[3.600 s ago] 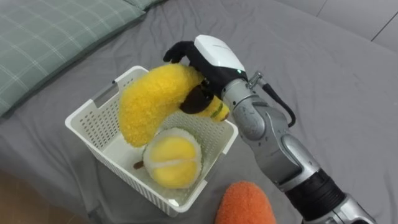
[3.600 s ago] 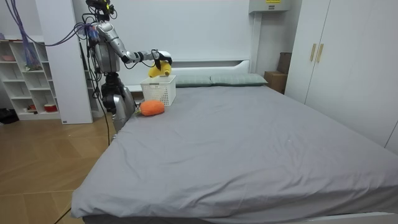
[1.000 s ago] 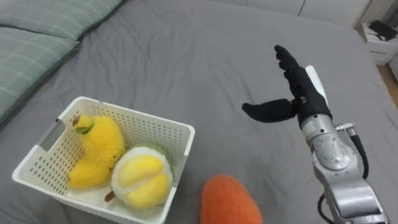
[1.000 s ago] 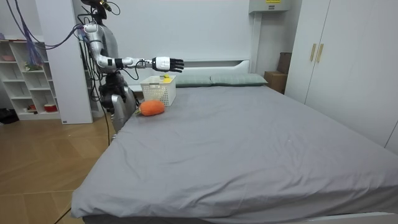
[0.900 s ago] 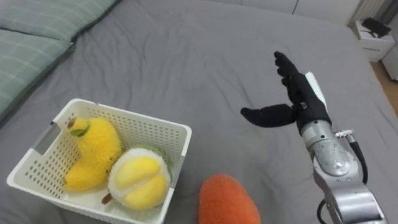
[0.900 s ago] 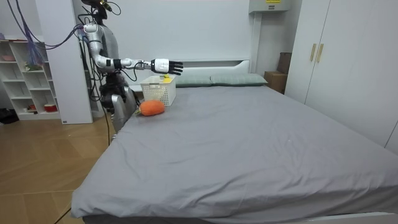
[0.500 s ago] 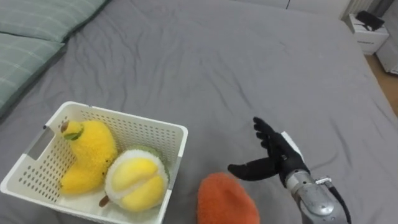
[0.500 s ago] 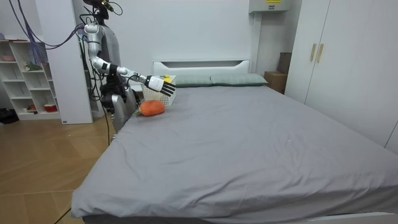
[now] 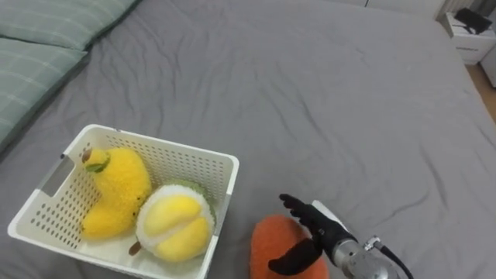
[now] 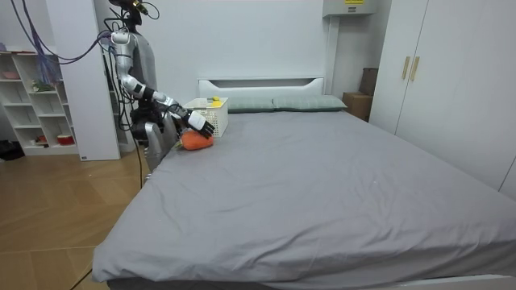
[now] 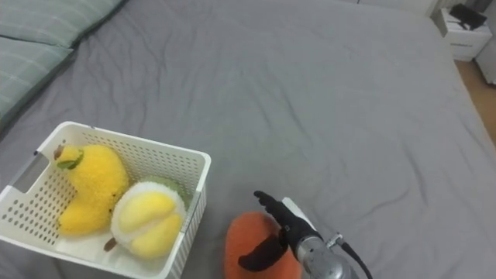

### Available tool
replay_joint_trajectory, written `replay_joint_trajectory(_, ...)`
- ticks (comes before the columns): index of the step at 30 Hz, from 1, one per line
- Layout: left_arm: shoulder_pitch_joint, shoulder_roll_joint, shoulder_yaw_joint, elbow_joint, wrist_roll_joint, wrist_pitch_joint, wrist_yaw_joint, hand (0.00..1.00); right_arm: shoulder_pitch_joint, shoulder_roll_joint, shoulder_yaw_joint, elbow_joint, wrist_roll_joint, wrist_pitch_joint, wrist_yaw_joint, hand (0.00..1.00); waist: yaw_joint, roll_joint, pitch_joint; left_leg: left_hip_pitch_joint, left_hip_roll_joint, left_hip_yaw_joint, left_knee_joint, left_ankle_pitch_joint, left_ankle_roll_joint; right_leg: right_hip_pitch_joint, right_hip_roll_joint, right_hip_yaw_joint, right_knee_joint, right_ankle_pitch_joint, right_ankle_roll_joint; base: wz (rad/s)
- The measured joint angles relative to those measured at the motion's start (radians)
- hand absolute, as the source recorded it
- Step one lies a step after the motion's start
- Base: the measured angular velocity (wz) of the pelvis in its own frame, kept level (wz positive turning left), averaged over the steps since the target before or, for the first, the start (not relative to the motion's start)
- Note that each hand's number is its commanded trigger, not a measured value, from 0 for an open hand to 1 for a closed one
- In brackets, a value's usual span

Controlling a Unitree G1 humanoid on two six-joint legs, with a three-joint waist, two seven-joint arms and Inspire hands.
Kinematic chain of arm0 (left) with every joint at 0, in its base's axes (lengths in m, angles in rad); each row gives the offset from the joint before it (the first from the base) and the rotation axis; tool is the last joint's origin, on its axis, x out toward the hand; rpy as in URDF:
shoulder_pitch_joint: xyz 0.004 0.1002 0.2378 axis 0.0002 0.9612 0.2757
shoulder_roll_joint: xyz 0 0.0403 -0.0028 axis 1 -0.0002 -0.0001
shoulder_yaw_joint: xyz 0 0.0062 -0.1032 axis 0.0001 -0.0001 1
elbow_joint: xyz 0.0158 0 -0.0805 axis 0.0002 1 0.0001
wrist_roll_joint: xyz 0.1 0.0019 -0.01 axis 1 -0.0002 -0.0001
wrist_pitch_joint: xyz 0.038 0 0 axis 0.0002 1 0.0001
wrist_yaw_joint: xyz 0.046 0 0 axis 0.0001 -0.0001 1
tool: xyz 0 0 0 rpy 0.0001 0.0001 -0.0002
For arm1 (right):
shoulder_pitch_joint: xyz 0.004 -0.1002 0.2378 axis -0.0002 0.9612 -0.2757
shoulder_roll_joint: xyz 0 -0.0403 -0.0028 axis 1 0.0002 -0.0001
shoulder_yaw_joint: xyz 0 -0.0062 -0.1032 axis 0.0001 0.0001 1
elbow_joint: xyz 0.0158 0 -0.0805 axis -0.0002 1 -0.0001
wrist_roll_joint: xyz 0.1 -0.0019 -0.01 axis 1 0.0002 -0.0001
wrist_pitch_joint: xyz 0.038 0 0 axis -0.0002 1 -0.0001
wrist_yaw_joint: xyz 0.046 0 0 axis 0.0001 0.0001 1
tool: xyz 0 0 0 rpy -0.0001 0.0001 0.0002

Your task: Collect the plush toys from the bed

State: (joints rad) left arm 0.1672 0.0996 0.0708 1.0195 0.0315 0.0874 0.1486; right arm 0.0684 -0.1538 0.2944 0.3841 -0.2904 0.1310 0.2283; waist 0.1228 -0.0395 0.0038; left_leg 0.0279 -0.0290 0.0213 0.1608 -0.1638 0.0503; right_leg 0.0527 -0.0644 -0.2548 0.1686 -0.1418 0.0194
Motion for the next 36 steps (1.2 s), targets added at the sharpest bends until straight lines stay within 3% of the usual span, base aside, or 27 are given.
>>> replay_joint_trajectory(2,0.0,0.003,0.001,0.0,-0.001,-0.001,0.0,0.0,0.0,0.001,0.0,0.0,-0.035,0.002,0.019,0.0,0.008,-0.007,0.002,-0.002,0.0,0.0,-0.003,0.0,0.0,0.0,0.0,0.0,0.0,0.0,0.0,0.0)
replay_joint_trajectory(8,0.0,0.016,0.001,0.0,-0.001,-0.001,0.002,0.0,-0.009,0.007,-0.001,0.0,-0.104,0.021,0.071,0.0,0.021,-0.026,-0.0019,-0.002,-0.001,0.001,-0.004,-0.002,-0.001,0.0,0.001,0.004,-0.011,0.0,0.001,0.0)
replay_joint_trajectory(12,-0.001,0.015,0.005,-0.001,0.0,0.0,0.007,0.0,-0.012,0.007,-0.001,0.008,-0.165,0.024,0.08,0.0,0.035,-0.029,-0.0025,0.001,0.0,0.006,-0.009,-0.002,0.0,-0.001,0.003,0.01,-0.015,0.001,0.002,-0.04)
replay_joint_trajectory(16,-0.01,0.007,0.005,-0.005,0.0,0.0,0.01,0.0,-0.013,0.008,-0.001,0.01,-0.3,0.024,0.077,0.0,0.055,-0.027,0.0037,0.002,0.002,0.008,-0.013,-0.002,-0.001,-0.002,0.005,0.012,-0.016,0.001,0.002,0.0)
replay_joint_trajectory(17,-0.012,0.005,0.005,-0.005,0.0,0.0,0.01,0.0,-0.015,0.008,0.0,0.01,-0.319,0.024,0.077,0.55,0.061,-0.026,0.005,0.002,0.002,0.008,-0.014,-0.002,-0.001,-0.003,0.005,0.012,-0.016,0.001,0.002,0.0)
replay_joint_trajectory(20,-0.015,0.003,0.005,-0.005,0.0,0.0,0.015,0.0,-0.017,0.008,0.0,0.01,-0.349,0.031,0.077,1.0,0.071,-0.026,0.0061,0.002,0.002,0.008,-0.015,-0.002,-0.001,-0.003,0.005,0.012,-0.017,0.001,0.002,0.0)
replay_joint_trajectory(26,-0.018,0.003,0.005,-0.005,-0.001,0.0,0.035,0.0,-0.05,0.01,0.0,0.01,-0.39,0.049,0.069,1.0,0.074,-0.037,0.0109,0.0,0.002,0.007,-0.02,-0.002,-0.001,-0.003,0.005,0.011,-0.017,0.001,0.002,0.0)
replay_joint_trajectory(29,-0.018,0.003,0.005,-0.005,0.0,0.0,0.04,0.0,-0.05,0.015,0.0,0.01,-0.404,0.064,0.068,1.0,0.075,-0.041,0.0092,0.001,0.001,0.006,-0.023,-0.002,-0.001,-0.002,0.005,0.009,-0.018,0.001,0.002,0.0)
replay_joint_trajectory(36,-0.018,0.003,0.006,-0.005,0.0,0.001,0.04,0.0,-0.044,0.029,0.001,0.01,-0.435,0.075,0.078,1.0,0.076,-0.039,0.0109,0.001,0.002,0.006,-0.024,-0.002,0.0,-0.003,0.005,0.009,-0.018,0.002,0.003,0.0)
